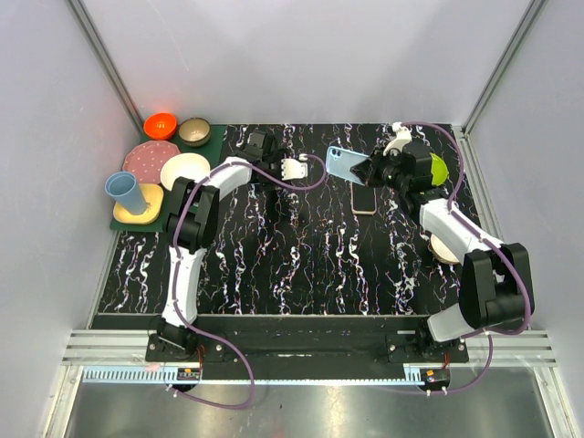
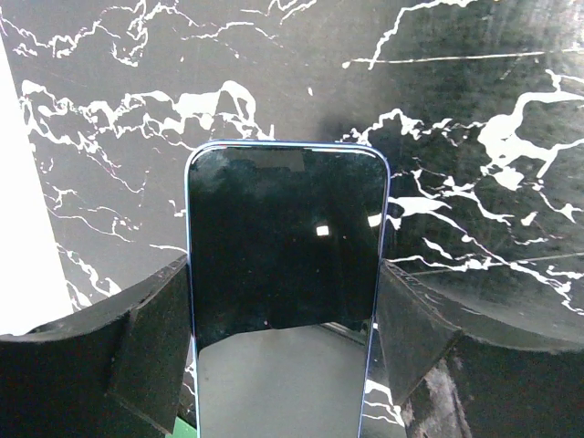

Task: Take the phone out of the phone case
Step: Place the phone at the center of the board.

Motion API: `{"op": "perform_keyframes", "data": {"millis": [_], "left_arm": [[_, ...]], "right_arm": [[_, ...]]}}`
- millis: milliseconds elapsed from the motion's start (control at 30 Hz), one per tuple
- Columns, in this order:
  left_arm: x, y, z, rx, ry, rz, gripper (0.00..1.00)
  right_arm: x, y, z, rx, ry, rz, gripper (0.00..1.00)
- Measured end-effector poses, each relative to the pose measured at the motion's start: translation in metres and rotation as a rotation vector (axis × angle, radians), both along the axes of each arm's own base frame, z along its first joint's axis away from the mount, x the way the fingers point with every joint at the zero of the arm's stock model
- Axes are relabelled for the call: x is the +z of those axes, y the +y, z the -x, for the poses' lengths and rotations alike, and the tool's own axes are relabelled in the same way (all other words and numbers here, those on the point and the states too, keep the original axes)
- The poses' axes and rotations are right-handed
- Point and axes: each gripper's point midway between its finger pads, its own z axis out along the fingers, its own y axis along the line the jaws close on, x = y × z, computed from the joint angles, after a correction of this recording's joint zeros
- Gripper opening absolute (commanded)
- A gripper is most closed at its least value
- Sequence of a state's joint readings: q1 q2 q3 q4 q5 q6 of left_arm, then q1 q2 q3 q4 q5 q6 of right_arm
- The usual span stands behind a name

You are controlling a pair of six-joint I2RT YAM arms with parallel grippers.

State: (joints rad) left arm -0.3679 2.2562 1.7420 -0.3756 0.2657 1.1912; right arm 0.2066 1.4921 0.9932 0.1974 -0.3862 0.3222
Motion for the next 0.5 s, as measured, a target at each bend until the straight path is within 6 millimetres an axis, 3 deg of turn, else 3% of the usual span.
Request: {"op": "perform_keyframes", "data": {"millis": [233,500], "left_arm": [[-0.0016,-0.0038,-0.0057,-0.023,-0.006,-0.003,0.03],[-0.0021,-0.0056,-0.0096,-0.035,-0.011,-0.007,0.2]], "right_arm": [[-0.0016,-0.0007,-0.0007,-0.002,0.003,0.001,0.0],[-0.0047,-0.0019,-0.0018,-0.005,0.01,0.002,0.0]]}}
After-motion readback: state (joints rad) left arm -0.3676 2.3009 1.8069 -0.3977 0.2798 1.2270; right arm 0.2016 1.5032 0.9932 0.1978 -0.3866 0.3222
